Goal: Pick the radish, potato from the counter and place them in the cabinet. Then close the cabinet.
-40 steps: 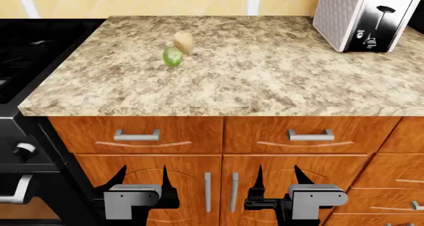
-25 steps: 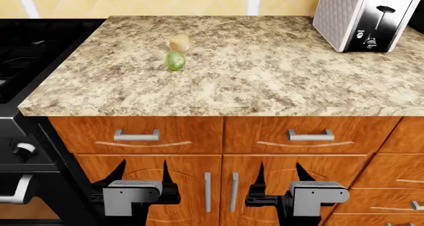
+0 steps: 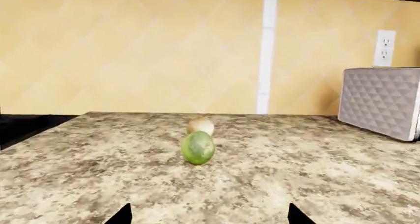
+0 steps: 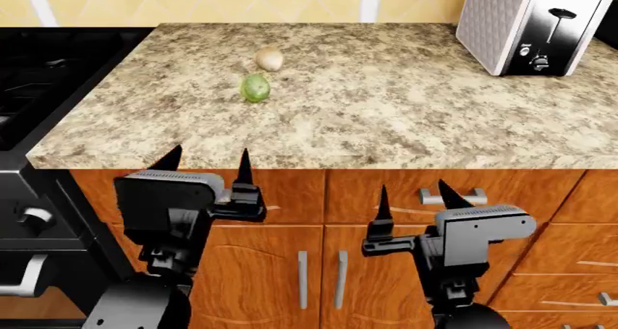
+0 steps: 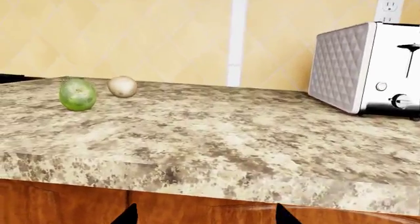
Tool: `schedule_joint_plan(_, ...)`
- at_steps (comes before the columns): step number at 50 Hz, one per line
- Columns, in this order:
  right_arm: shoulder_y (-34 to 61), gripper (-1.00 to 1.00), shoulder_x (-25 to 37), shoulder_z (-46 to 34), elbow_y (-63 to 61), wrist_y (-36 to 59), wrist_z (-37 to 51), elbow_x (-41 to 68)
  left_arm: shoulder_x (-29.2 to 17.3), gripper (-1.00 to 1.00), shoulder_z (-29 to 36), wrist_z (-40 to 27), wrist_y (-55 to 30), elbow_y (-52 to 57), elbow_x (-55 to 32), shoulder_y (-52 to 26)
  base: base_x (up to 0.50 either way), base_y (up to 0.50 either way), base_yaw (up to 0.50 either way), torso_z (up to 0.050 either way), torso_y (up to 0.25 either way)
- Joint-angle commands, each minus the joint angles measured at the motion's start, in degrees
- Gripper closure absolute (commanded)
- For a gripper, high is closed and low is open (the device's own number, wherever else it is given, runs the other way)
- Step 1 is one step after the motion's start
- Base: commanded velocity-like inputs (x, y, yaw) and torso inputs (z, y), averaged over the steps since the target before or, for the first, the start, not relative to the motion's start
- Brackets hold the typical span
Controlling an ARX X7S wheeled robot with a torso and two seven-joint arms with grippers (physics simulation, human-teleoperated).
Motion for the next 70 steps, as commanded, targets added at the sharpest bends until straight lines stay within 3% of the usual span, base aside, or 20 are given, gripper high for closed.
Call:
schedule_joint_plan(1,7.13,-1.0,3.93,0.42,-11.36,12.62,-2.6,3.88,-3.67,-1.0,-3.16,2.6,-18.63,9.05,-8.89,-10.9,0.0,0.0,0.0,0.0,0.0)
schedule_joint_plan(9,13.79,-1.0,6.46,2.63,-16.45,20.95,-5.33,8.65,-5.98,-1.0,-5.6,3.28,-26.58,11.25,-12.68,-16.94,0.0,0.0,0.0,0.0,0.0)
schedule_joint_plan(25,22.12,-1.0,11.44,6.21,-23.56,32.53,-8.38,15.05,-8.7,-1.0,-7.68,5.1,-32.58,14.75,-17.3,-22.66,0.29,0.0,0.0,0.0,0.0)
schedule_joint_plan(31,24.33,-1.0,12.32,6.6,-25.82,35.64,-8.87,16.89,-9.51,-1.0,-8.49,6.93,-29.7,15.4,-18.05,-21.38,0.38,0.0,0.0,0.05,0.0)
schedule_joint_plan(44,26.3,-1.0,13.77,7.43,-29.51,39.94,-9.08,19.5,-10.29,-1.0,-11.44,6.86,-32.33,17.8,-21.08,-22.63,0.12,0.14,0.0,0.05,0.0)
schedule_joint_plan(70,30.65,-1.0,12.82,13.44,-29.15,47.25,-9.71,26.88,-11.79,-1.0,-9.33,5.58,-37.71,17.64,-23.69,-29.24,0.08,0.04,0.0,0.05,0.0)
